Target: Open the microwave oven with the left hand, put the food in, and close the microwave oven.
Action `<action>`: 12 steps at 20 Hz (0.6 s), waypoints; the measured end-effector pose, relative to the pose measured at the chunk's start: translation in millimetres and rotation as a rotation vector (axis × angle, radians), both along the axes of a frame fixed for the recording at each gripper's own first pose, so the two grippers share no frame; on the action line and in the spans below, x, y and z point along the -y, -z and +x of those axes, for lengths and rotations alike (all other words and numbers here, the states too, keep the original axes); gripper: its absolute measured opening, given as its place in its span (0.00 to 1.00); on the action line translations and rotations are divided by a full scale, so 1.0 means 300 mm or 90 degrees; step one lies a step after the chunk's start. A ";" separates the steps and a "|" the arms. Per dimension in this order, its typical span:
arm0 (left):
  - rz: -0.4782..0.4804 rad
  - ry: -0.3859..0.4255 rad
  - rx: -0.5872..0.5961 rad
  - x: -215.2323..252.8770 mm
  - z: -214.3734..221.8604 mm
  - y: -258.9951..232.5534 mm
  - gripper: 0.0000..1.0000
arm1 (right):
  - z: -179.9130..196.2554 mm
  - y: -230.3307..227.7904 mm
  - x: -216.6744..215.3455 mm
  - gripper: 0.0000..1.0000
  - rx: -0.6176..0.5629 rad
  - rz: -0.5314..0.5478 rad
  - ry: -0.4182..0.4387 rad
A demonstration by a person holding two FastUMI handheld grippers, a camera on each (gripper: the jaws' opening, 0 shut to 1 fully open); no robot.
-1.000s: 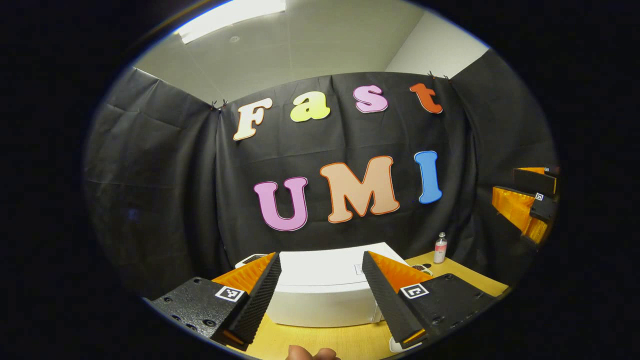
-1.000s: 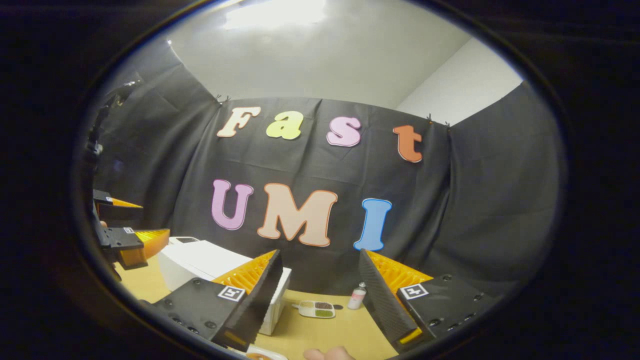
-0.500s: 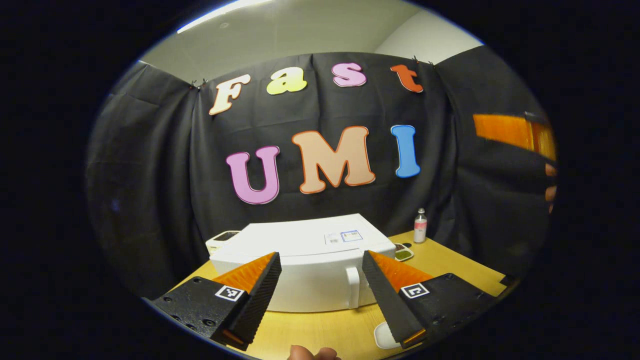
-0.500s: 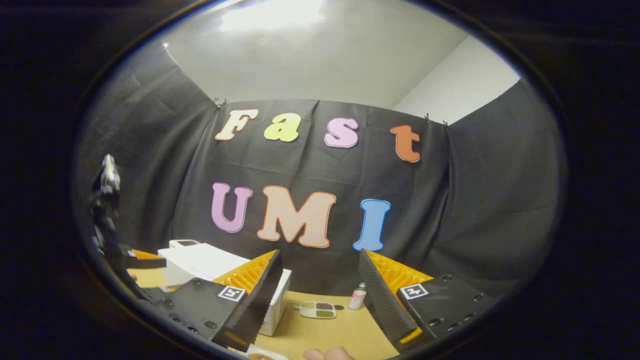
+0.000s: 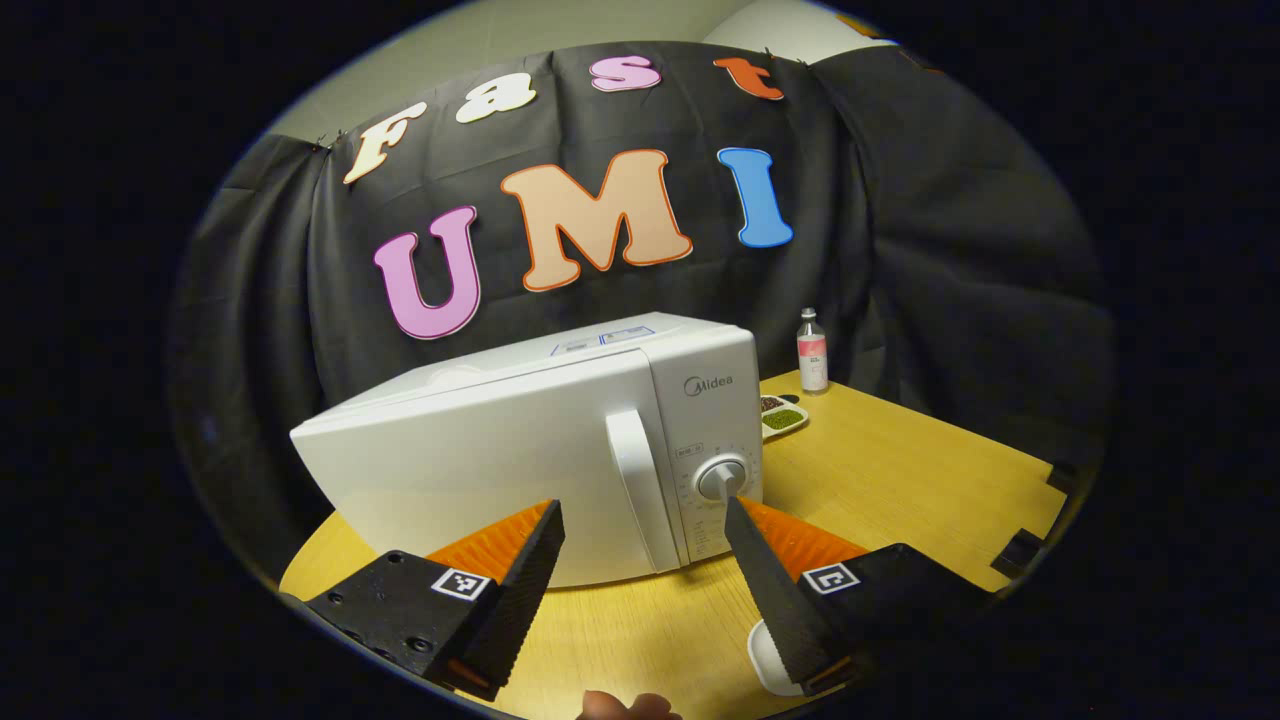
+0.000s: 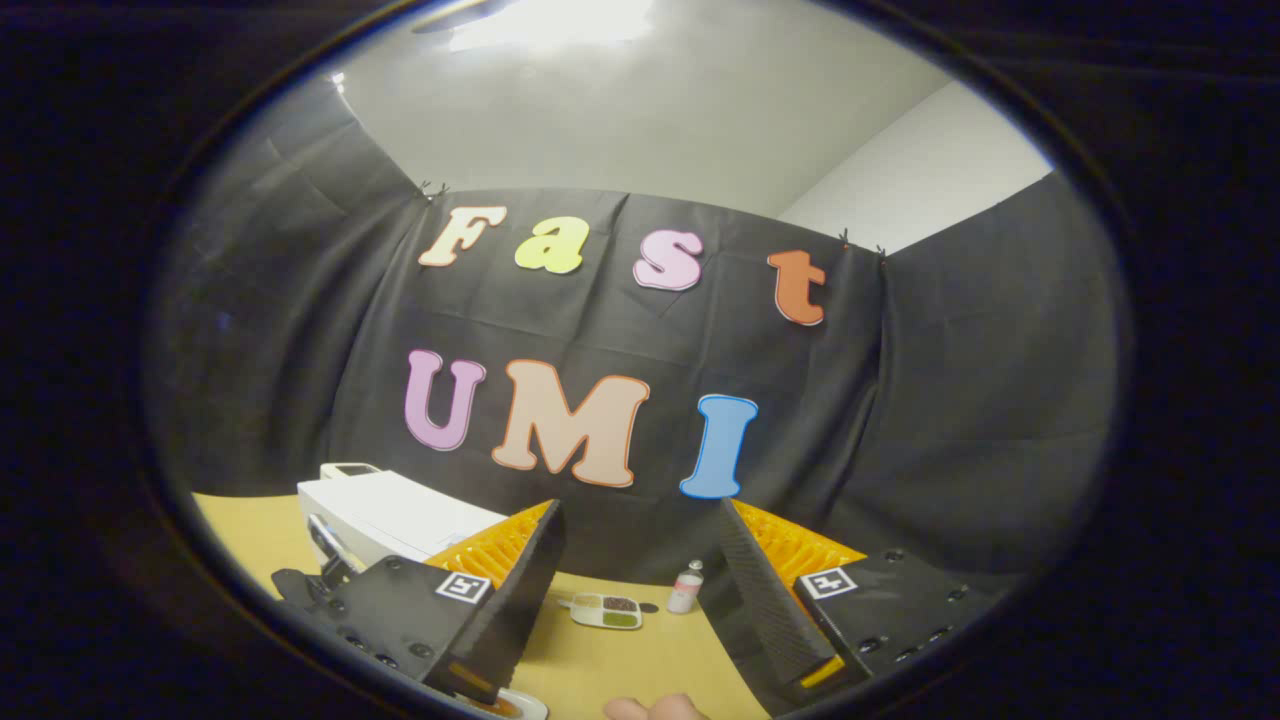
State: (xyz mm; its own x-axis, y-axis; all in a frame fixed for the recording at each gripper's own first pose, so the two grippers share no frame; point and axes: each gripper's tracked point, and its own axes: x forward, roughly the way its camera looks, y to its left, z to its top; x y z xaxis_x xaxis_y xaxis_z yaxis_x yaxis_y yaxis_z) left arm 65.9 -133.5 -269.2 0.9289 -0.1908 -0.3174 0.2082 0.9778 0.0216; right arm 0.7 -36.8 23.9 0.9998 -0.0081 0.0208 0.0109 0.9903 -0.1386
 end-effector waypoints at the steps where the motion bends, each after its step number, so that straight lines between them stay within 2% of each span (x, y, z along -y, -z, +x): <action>1: -0.002 -0.005 0.003 0.000 0.024 0.010 0.98 | -0.010 0.003 0.012 0.92 -0.007 -0.007 0.010; 3: -0.007 -0.015 -0.003 -0.001 0.067 0.054 0.98 | -0.043 0.010 0.016 0.92 -0.024 -0.006 0.027; 5: -0.012 -0.016 -0.023 0.008 0.098 0.103 0.98 | -0.077 -0.004 0.021 0.96 -0.024 -0.006 0.043; 8: -0.026 0.005 -0.027 0.041 0.124 0.116 0.94 | -0.113 -0.013 0.020 0.96 -0.020 -0.041 0.054; 10: -0.023 -0.011 -0.006 0.031 0.148 0.097 0.86 | -0.124 -0.012 0.019 0.96 -0.023 -0.069 0.051; 12: -0.004 -0.021 -0.023 0.043 0.158 0.133 0.53 | -0.130 -0.004 0.021 0.97 -0.031 -0.078 0.047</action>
